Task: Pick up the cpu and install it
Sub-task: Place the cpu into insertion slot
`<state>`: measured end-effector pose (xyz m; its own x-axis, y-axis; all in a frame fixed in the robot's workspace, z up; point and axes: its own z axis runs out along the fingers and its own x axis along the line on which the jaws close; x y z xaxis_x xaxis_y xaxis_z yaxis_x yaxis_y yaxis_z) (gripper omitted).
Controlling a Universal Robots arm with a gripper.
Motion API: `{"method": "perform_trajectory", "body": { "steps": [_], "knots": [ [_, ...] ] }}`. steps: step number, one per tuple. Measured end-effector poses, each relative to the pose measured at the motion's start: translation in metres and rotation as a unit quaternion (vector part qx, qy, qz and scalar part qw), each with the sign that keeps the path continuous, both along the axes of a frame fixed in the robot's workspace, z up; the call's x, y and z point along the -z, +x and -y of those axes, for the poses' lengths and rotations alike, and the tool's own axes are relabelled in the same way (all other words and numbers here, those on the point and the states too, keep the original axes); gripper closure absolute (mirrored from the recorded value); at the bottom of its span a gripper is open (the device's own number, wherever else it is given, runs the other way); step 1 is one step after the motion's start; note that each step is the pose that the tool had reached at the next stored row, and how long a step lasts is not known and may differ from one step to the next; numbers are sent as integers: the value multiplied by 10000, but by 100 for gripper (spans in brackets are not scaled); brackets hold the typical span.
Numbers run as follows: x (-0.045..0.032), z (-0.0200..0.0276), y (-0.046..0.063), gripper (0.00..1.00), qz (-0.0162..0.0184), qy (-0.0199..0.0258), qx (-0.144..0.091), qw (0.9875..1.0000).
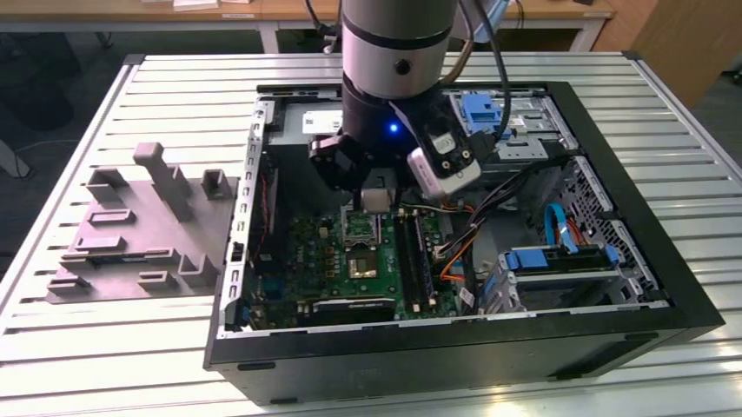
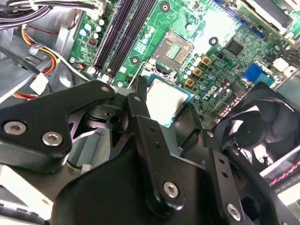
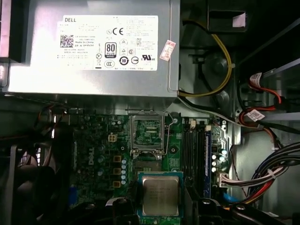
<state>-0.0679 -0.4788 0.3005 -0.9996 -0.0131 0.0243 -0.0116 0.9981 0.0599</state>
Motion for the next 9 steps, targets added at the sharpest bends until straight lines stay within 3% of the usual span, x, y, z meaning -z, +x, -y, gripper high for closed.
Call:
{"method": "perform_trajectory", "body": {
  "steps": [5,9],
  "knots": [
    [89,93,0,53,-3,-1,-1,10000],
    [162,128,0,53,-3,-1,0,10000]
  ]
}}
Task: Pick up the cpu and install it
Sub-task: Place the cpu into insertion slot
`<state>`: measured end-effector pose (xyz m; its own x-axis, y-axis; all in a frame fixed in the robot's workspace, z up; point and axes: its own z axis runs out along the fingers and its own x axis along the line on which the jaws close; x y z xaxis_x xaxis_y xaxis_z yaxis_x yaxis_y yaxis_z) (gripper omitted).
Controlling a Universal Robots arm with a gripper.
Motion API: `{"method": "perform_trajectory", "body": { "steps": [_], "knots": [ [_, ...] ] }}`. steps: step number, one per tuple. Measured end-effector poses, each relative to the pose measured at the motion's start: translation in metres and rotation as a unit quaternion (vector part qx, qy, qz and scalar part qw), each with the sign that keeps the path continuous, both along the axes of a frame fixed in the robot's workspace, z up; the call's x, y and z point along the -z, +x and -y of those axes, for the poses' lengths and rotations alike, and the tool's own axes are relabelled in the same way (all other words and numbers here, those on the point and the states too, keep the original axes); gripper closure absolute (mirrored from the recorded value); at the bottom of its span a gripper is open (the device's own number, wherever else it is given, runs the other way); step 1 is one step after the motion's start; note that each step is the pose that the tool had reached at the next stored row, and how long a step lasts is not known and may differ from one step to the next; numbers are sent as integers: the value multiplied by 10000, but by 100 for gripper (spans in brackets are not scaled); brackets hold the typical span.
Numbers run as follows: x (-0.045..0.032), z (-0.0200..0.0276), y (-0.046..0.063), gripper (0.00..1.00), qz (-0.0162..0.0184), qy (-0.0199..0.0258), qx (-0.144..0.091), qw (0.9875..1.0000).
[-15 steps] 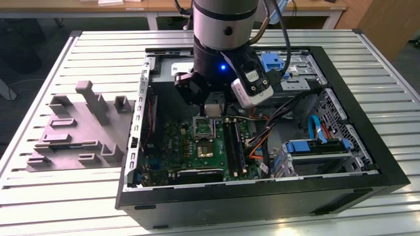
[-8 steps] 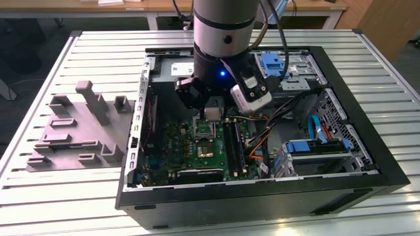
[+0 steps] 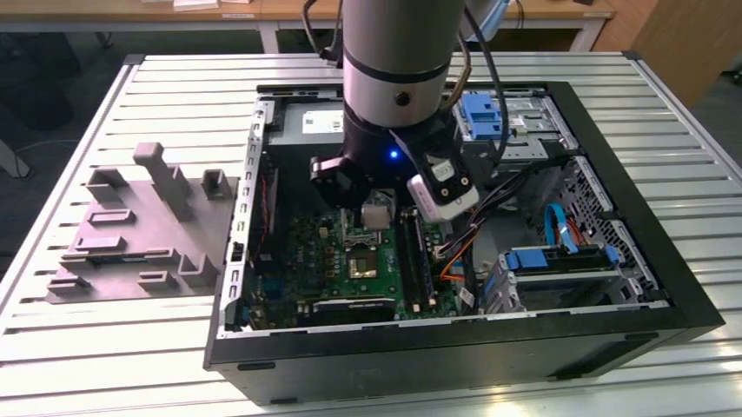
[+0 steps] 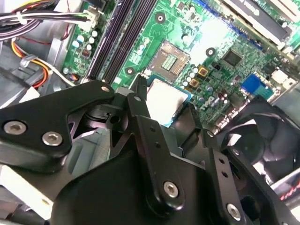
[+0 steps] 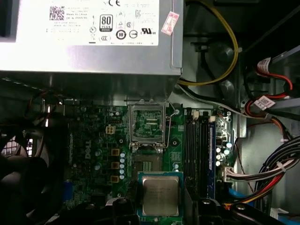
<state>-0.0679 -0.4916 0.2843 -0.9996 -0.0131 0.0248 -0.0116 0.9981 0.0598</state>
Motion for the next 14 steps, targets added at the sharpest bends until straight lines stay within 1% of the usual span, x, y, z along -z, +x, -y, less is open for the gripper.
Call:
{"method": "perform_trajectory", "body": {
  "steps": [7,14],
  "knots": [
    [128,64,-4,53,0,0,0,10000],
    [255,73,-4,53,1,-2,0,10000]
  ]
}}
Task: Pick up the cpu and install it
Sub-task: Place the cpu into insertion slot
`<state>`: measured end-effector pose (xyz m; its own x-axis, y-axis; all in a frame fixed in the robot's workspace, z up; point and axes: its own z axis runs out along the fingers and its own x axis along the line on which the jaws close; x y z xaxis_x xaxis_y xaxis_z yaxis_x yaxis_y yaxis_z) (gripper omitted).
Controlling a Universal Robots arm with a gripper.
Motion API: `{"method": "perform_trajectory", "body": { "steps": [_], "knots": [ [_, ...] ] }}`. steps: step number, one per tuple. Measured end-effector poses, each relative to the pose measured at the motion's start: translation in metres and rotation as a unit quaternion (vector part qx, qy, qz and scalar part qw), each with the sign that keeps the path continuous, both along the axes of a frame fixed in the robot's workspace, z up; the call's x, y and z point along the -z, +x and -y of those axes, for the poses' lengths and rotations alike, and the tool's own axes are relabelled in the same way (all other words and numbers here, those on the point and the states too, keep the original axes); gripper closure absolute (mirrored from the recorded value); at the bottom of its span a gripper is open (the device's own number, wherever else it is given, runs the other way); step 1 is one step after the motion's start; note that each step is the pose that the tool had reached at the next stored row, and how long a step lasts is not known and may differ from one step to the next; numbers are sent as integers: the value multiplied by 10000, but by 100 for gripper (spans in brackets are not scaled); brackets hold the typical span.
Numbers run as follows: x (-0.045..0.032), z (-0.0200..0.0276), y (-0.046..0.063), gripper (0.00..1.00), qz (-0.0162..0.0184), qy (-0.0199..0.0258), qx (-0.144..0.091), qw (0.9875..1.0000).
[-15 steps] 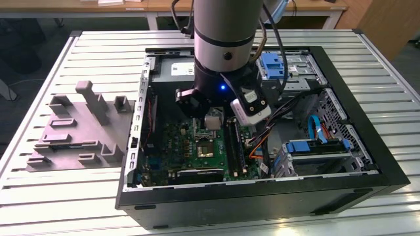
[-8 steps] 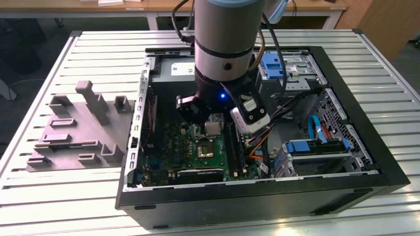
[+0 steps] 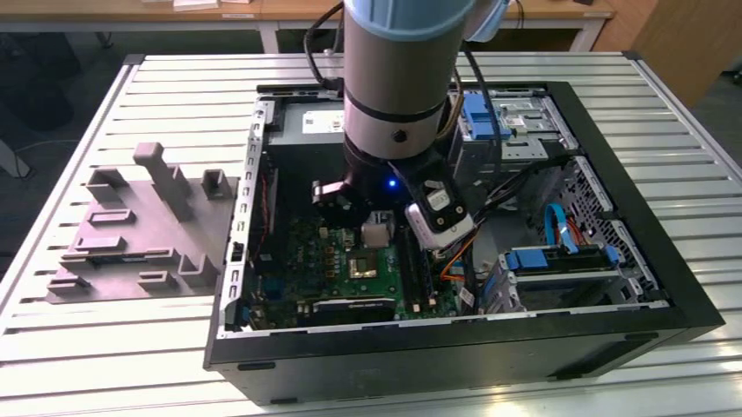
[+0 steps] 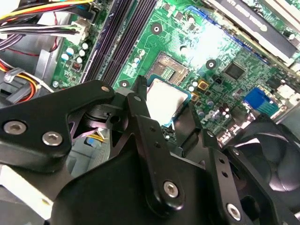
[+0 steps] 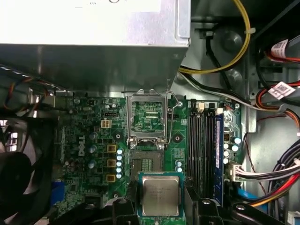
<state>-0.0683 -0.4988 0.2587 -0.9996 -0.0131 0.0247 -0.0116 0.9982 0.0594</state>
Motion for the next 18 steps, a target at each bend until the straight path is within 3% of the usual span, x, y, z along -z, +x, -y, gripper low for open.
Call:
{"method": "perform_trajectory", "body": {
  "steps": [4,7,8,12,18],
  "knots": [
    [73,1,0,53,0,-1,0,10000],
    [111,1,-1,53,-64,-1,0,10000],
    [128,1,-2,53,-70,-1,0,10000],
    [201,1,-2,53,-66,-1,0,10000],
    [298,1,-29,53,-3,-1,0,10000]
  ]
}}
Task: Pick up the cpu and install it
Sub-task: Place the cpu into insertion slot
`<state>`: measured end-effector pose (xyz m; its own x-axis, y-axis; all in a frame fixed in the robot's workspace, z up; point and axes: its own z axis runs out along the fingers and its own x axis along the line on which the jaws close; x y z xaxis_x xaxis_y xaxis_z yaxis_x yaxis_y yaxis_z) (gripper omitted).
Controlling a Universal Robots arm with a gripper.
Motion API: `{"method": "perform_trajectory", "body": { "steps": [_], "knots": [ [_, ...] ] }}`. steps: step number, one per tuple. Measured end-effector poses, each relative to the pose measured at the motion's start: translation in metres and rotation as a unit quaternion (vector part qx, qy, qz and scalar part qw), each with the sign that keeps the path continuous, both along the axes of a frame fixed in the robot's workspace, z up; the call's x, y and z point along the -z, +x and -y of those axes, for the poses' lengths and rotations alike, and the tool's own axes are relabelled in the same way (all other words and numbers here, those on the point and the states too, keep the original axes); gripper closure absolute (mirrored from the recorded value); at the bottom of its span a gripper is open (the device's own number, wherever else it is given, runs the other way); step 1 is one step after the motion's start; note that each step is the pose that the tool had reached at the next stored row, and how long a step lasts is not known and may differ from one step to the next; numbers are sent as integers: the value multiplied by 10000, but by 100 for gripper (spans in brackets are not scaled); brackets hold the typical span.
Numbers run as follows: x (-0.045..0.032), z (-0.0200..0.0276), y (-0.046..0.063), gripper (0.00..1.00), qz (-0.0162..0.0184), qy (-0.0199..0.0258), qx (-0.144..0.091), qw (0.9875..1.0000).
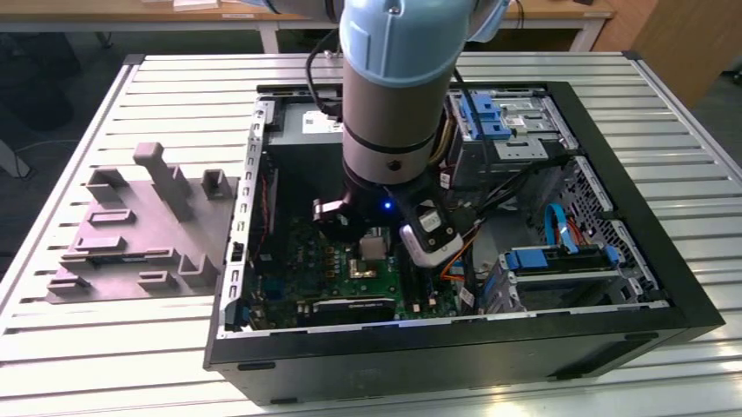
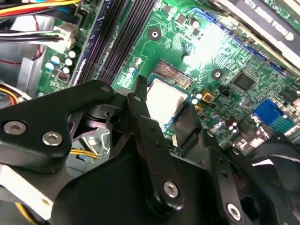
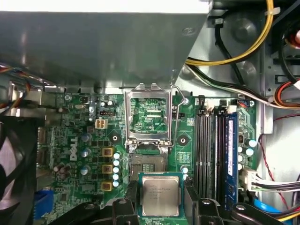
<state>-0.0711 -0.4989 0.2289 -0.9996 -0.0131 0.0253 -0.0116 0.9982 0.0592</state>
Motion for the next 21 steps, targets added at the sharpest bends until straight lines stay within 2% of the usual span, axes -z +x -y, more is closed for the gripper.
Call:
{"method": "perform_trajectory", "body": {
  "steps": [8,18,21],
  "knots": [
    [145,0,-80,53,9,0,0,10000],
    [328,0,-85,53,9,0,0,10000],
    [338,0,-90,53,9,-1,0,10000]
  ]
}}
